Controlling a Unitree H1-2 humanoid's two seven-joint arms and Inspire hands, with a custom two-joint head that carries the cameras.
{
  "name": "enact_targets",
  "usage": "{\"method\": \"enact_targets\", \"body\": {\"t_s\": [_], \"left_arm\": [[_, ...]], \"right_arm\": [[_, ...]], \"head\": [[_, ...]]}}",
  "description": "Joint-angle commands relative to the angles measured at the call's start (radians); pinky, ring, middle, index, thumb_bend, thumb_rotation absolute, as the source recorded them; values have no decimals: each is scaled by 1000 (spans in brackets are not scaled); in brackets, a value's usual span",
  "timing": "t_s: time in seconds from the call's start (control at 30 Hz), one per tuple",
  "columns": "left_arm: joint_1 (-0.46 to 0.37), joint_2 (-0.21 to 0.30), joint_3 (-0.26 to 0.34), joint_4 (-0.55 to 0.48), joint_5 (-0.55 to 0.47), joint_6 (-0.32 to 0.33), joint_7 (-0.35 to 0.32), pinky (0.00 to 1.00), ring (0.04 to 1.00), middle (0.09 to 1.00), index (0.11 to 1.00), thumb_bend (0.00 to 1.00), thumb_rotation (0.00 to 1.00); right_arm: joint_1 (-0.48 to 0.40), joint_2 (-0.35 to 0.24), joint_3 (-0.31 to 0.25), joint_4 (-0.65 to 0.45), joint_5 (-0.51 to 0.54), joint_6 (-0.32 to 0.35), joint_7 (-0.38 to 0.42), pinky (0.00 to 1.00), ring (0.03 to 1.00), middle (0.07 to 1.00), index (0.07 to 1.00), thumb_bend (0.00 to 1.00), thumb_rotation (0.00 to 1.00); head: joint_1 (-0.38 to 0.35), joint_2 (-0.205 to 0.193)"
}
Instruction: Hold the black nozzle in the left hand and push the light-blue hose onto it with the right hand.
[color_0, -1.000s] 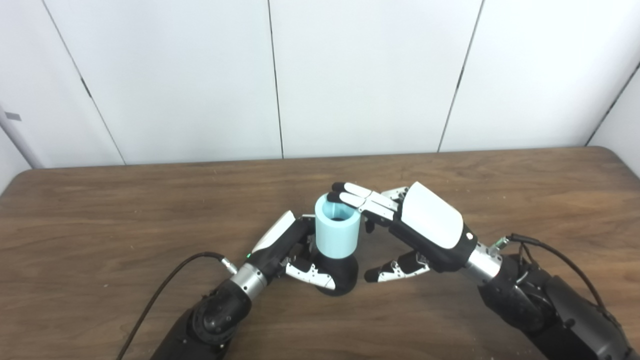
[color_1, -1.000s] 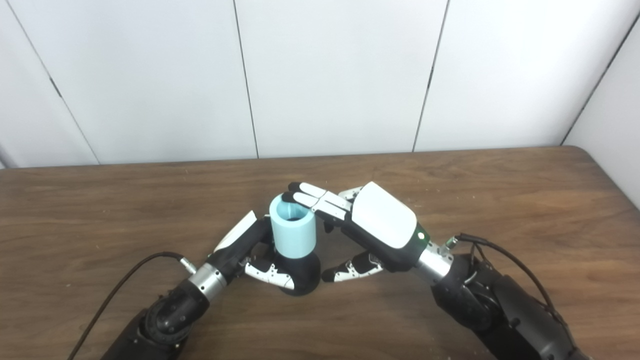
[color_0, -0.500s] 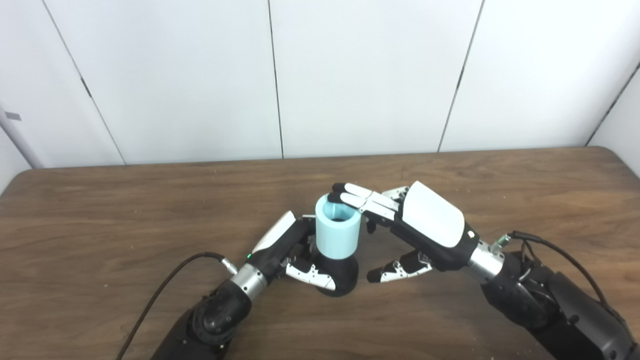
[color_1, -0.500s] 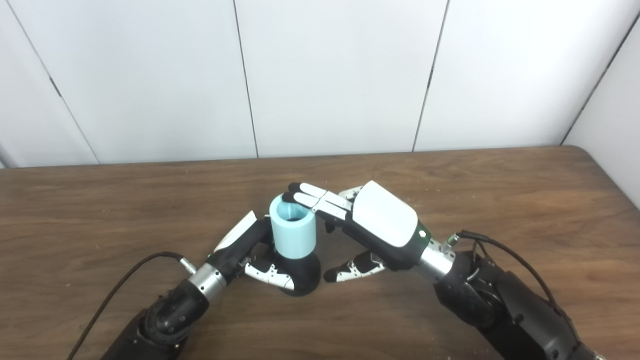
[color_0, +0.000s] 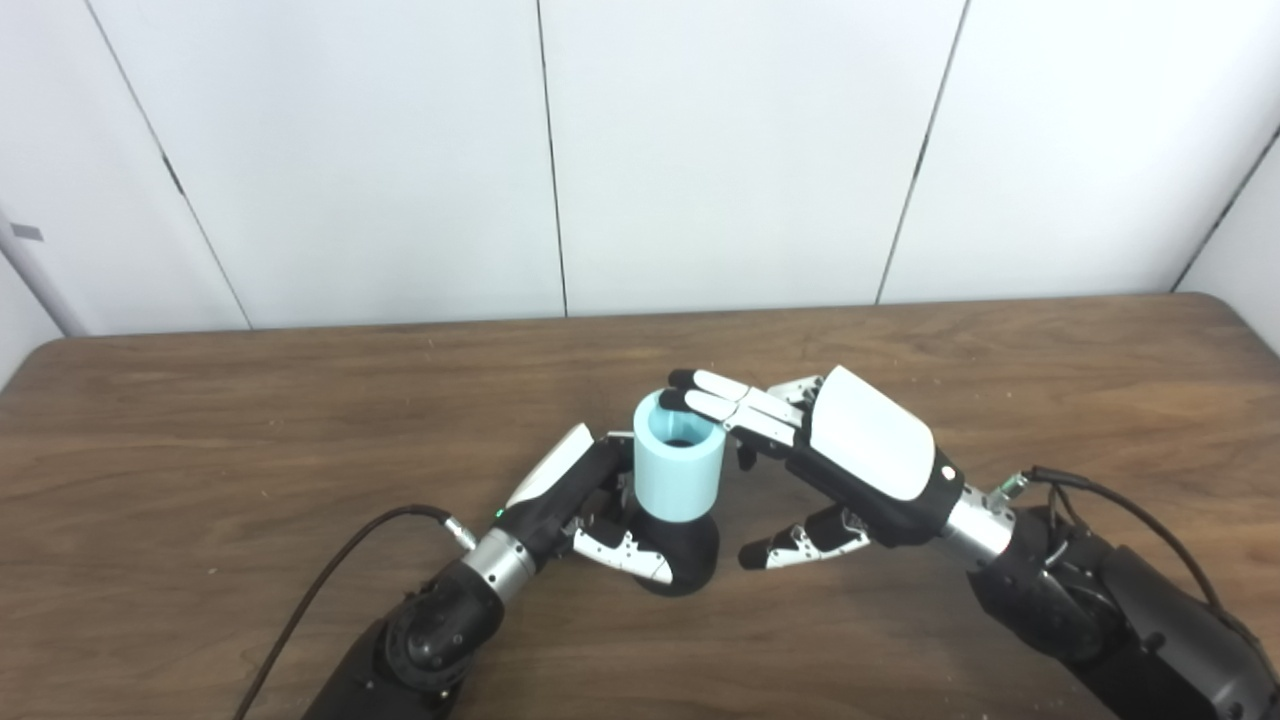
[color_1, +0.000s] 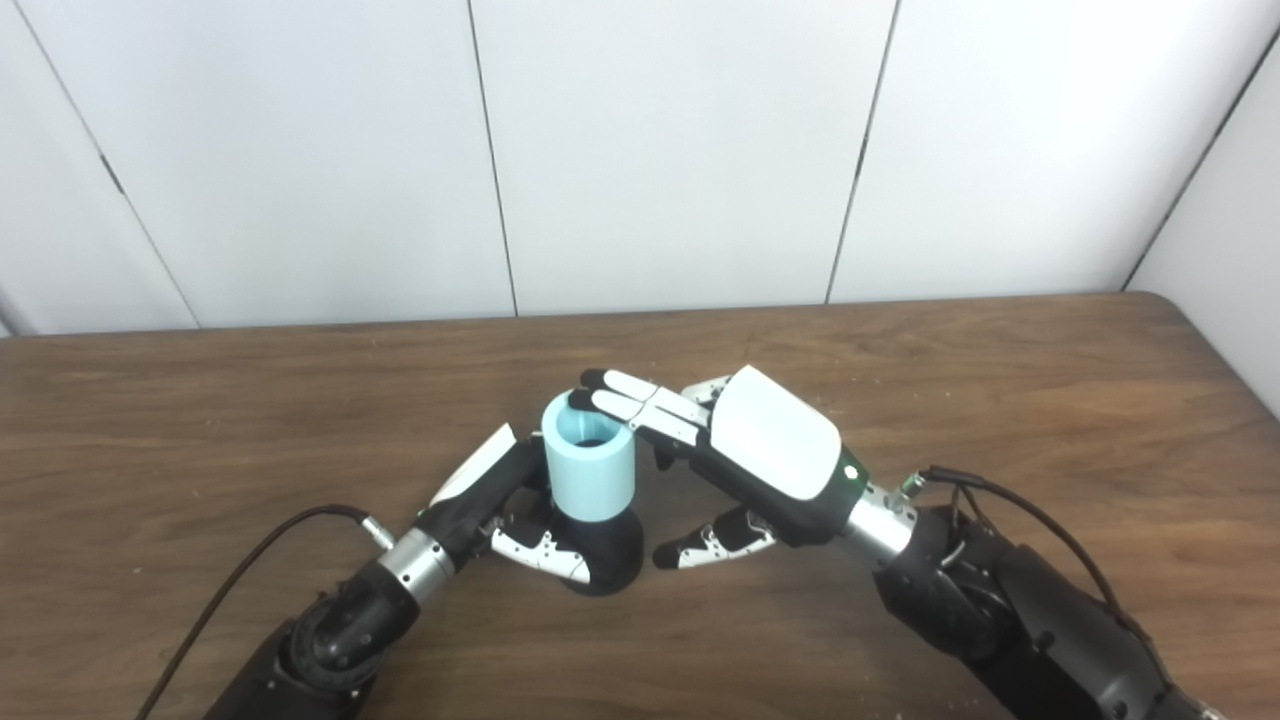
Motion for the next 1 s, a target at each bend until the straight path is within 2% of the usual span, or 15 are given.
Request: {"method": "enact_targets", "body": {"t_s": [0.0, 0.27, 0.97], "left_arm": [[56, 35, -31, 48, 57, 94, -66, 164, 237, 335, 494, 519, 85], [56, 35, -28, 45, 60, 96, -70, 164, 237, 335, 494, 519, 85], [57, 35, -27, 41, 64, 99, -68, 166, 239, 337, 494, 519, 85]], "right_arm": [[-10, -29, 39, -9, -36, -28, 15, 423, 448, 920, 906, 476, 0], [-39, -62, 109, -4, -28, -28, -12, 424, 445, 916, 893, 476, 0], [-64, -91, 162, -10, -14, -28, -52, 423, 447, 906, 884, 476, 0]], "head": [[0, 1], [-1, 0], [-1, 1]]}}
